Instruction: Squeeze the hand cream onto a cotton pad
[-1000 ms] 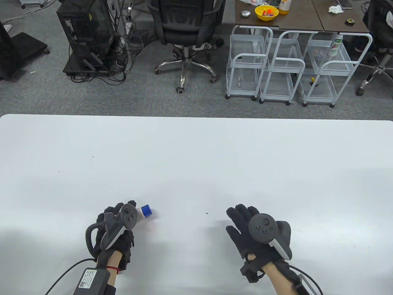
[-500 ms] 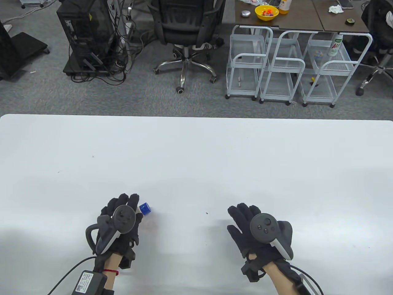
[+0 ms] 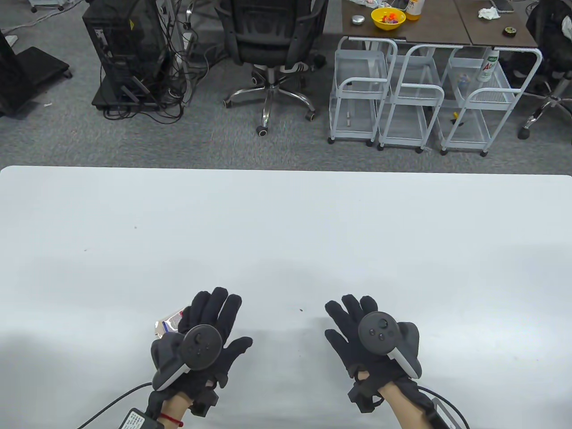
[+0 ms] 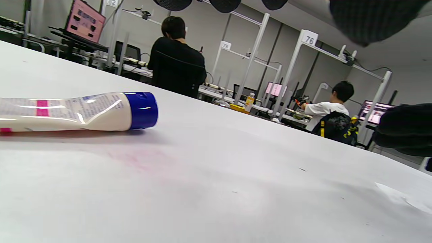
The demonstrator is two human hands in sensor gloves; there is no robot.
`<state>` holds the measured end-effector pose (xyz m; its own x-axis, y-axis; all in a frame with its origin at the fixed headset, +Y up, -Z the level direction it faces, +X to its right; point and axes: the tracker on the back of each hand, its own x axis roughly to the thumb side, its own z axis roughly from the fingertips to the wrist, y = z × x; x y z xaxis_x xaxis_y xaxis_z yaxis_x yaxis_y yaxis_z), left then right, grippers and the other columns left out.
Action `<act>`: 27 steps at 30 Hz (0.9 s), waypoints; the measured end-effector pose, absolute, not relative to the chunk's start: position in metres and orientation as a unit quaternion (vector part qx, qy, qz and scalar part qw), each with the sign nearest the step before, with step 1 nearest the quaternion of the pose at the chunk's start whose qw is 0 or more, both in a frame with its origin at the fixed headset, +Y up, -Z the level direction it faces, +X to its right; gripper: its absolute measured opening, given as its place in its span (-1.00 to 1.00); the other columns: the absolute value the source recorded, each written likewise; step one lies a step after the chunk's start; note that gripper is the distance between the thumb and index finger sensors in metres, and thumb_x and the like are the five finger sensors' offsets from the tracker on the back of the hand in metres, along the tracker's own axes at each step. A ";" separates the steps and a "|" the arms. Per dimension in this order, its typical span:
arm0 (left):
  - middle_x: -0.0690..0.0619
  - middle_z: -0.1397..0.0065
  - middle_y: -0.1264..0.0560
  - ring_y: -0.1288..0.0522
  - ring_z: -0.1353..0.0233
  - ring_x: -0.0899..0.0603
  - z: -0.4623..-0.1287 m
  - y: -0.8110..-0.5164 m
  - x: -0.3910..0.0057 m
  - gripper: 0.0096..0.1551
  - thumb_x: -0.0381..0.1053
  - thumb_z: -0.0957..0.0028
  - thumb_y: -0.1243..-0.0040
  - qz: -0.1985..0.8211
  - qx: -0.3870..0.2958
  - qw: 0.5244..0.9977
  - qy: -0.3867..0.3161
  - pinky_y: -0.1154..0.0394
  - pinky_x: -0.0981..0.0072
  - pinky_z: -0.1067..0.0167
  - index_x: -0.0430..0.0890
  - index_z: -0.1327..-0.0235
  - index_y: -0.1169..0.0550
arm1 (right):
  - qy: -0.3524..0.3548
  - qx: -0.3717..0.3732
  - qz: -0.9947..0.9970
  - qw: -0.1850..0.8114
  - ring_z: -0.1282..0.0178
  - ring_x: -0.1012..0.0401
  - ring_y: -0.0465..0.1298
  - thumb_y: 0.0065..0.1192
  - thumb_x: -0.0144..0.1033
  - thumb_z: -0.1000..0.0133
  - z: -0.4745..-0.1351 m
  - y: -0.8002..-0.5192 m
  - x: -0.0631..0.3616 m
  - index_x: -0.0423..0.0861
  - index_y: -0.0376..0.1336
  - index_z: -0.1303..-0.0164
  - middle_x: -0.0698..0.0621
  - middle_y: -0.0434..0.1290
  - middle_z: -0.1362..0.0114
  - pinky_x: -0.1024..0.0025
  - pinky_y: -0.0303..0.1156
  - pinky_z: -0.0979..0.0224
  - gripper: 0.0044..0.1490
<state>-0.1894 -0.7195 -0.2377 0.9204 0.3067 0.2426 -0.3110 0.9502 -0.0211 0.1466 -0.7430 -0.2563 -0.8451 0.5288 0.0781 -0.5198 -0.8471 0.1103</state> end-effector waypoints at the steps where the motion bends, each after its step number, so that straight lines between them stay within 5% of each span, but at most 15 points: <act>1: 0.11 -0.78 0.08 0.01 -0.70 -0.34 -0.238 -0.721 -0.187 0.00 0.52 0.17 0.03 0.157 0.003 0.980 -0.125 0.00 -0.28 -0.49 0.30 -0.56 0.00 | 0.044 0.054 0.960 0.271 -0.75 -0.27 -0.11 0.17 0.14 0.00 -0.256 -0.744 0.146 0.26 0.15 -0.56 -0.05 0.08 -0.72 -0.35 -0.08 -0.57 -0.17; 27: 0.06 -0.77 -0.01 -0.07 -0.68 -0.35 -0.251 -0.742 -0.186 -0.03 0.44 0.14 0.00 0.141 -0.056 0.984 -0.089 -0.05 -0.29 -0.48 0.23 -0.56 -0.06 | 0.069 0.049 0.963 0.255 -0.73 -0.29 -0.04 0.19 0.12 -0.01 -0.257 -0.749 0.143 0.23 0.16 -0.56 -0.08 0.10 -0.71 -0.36 -0.06 -0.56 -0.17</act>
